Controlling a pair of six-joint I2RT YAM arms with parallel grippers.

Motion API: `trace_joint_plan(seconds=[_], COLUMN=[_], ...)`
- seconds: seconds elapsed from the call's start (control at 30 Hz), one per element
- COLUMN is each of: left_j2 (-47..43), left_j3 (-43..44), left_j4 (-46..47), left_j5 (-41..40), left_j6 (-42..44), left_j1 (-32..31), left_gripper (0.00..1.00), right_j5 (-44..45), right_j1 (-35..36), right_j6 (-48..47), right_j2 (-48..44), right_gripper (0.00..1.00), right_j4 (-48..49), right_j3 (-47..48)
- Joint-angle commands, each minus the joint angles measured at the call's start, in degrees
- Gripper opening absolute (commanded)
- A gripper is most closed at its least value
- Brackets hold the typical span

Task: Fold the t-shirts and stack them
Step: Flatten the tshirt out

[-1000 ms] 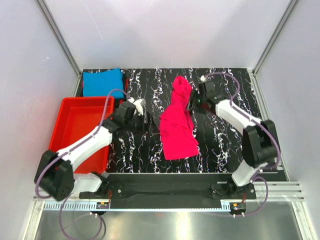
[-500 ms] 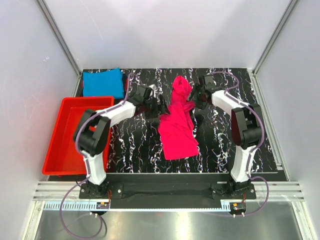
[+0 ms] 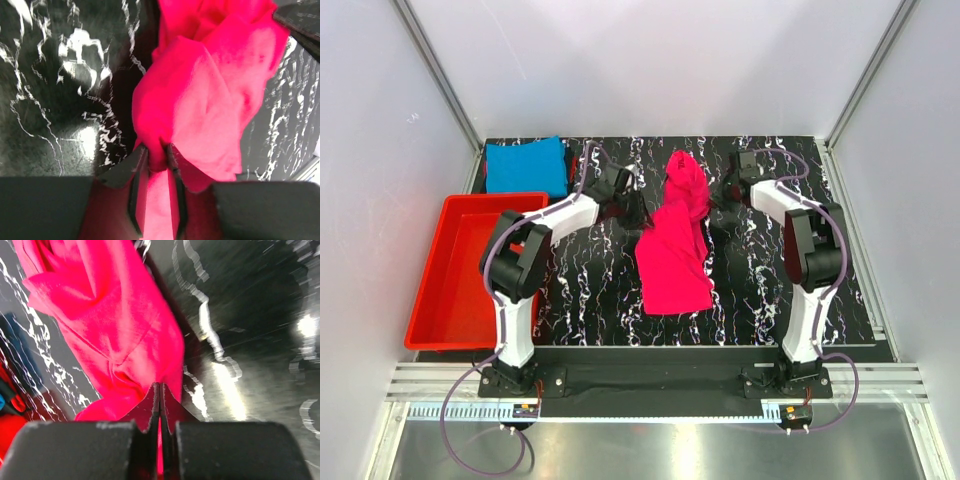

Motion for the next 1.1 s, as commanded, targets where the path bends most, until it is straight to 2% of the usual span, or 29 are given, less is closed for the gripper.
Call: trace_joint_plan(seconds=[0.0,0.13,0.17,0.27,0.3,0.33,0.47,0.5,0.53,0.6,0.63,0.7,0.83,0.93,1.07], left_j2=[-4.12,-6.94,-7.46,-10.27,-12.02,-12.91,-16.52,-17.13,-17.48,-18.36,-18.63,-18.37,-14.68,-15.2,-20.72], left_j3=[6.55,8.93,9.29,8.59,7.37,6.75,2.27,0.0,-1.51,-6.32,-7.75,-10.39,-7.85,-8.46,-16.88], left_j4=[-4.23,-9.5,-10.21,-11.18,-11.1,-10.92,-8.21,-5.06,-2.94,1.45,5.91,10.93,9.21,3.33,3.84], left_j5=[-3.55,-4.36,-4.01,-2.34,-2.16,-1.98,-0.5,0.82,2.4,7.49,8.9,11.37,11.03,3.32,-6.78], left_j6=[3.56,6.64,7.0,7.61,7.7,7.62,6.91,6.82,6.56,5.34,4.11,2.96,4.96,9.36,12.35], left_j1=[0.43,0.43,0.43,0.35,0.35,0.35,0.35,0.35,0.35,0.0,-0.96,-2.81,-10.44,-15.28,-20.74], left_gripper=[0.26,0.23,0.16,0.12,0.02,0.0,0.0,0.22,0.31,0.34,0.39,0.42,0.46,0.46,0.46], right_j5=[1.02,5.49,5.5,5.15,5.24,5.94,4.98,4.37,2.71,1.47,0.16,-0.65,2.25,2.95,3.22], right_j1=[-2.71,-3.59,-3.59,-3.59,-3.59,-3.59,-3.59,-3.59,-3.59,-3.6,-3.59,-3.59,-3.59,-3.59,-3.59], right_j6=[-2.75,-7.23,-7.77,-9.09,-9.26,-9.27,-8.13,-7.86,-7.16,-6.28,-5.23,-4.44,-3.9,-5.57,-6.1], right_j2=[-7.64,-16.08,-19.05,-24.07,-25.14,-26.37,-34.61,-35.95,-37.18,-40.95,-42.45,-46.67,-51.16,-51.87,-52.39], right_gripper=[0.0,0.0,0.0,0.0,0.0,0.0,0.0,0.0,0.0,0.0,0.0,0.0,0.0,0.0,0.0], right_j4=[-0.57,-3.92,-4.18,-6.64,-8.47,-9.54,-10.87,-10.69,-10.69,-10.08,-9.64,-7.97,-7.7,-10.15,-10.51], right_j3=[1.3,0.69,0.25,-1.94,-3.17,-3.88,-10.9,-14.66,-16.7,-23.72,-26.27,-33.39,-38.69,-36.67,-34.65])
